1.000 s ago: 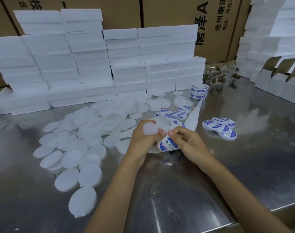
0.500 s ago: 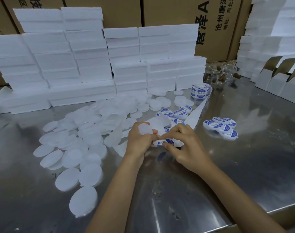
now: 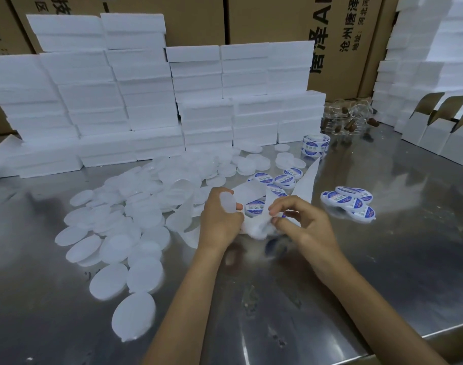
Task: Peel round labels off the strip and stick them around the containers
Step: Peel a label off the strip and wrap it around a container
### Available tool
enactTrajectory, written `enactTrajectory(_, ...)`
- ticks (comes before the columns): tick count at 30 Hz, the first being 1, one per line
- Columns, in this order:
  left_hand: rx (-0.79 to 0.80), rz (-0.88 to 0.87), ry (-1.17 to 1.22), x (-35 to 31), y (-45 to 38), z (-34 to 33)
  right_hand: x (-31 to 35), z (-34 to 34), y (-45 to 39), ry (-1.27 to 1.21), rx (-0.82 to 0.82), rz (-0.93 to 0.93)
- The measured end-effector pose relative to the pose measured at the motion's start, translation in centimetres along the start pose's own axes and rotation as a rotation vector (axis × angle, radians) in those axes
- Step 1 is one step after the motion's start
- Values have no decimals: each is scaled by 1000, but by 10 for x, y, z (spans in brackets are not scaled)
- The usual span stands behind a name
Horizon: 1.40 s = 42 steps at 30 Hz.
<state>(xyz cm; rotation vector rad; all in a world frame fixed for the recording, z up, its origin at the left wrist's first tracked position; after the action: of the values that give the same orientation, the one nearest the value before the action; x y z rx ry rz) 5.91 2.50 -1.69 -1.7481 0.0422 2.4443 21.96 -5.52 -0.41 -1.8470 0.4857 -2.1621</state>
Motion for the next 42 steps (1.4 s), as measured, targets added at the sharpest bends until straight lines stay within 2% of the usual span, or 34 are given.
enactTrajectory(4, -22, -39, -109, -2, 2, 9, -4, 9, 1, -202, -81, -63)
enactTrajectory(8, -113, -115, -181, -16, 10, 16, -13, 14, -1, -236, -149, -131)
enactTrajectory(10, -174, -201, -125, -27, 17, 21, -15, 14, -2, -236, -163, -144)
enactTrajectory(12, -196, -288, 32, -38, 23, 26, -16, 14, -5, -228, -173, -150)
enactTrajectory(14, -152, -320, 258, -45, 23, 29, -14, 15, -9, -230, -181, -157)
enactTrajectory(18, 84, -145, 887, -47, 18, 22, -1, 10, -23, -330, -160, -150)
enactTrajectory(21, 210, -5, 1093, -38, 16, 10, 14, -2, -38, -389, -134, -103)
enactTrajectory(23, 235, 38, 1175, -31, 15, 3, 22, -13, -46, -356, -118, -64)
enactTrajectory(26, 280, 47, 1193, -23, 11, -2, 22, -29, -48, -257, -106, -39)
enactTrajectory(33, 327, 38, 1056, -20, 9, -10, 14, -43, -41, -99, -86, -32)
enactTrajectory(42, 308, 26, 1017, -20, 8, -15, 10, -42, -41, -79, -113, -43)
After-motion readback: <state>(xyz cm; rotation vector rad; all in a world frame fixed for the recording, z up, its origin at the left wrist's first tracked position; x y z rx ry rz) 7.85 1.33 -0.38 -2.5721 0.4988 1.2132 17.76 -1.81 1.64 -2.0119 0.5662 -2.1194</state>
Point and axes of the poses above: each hand's wrist, its own y-axis away from the middle knuckle, its own z-axis out of the back of the hand, x = y × z, the point moved 4 cm from there along -y, towards the middle knuckle, and after that the axes turned 8 degrees about x, right-handed, at the moved point
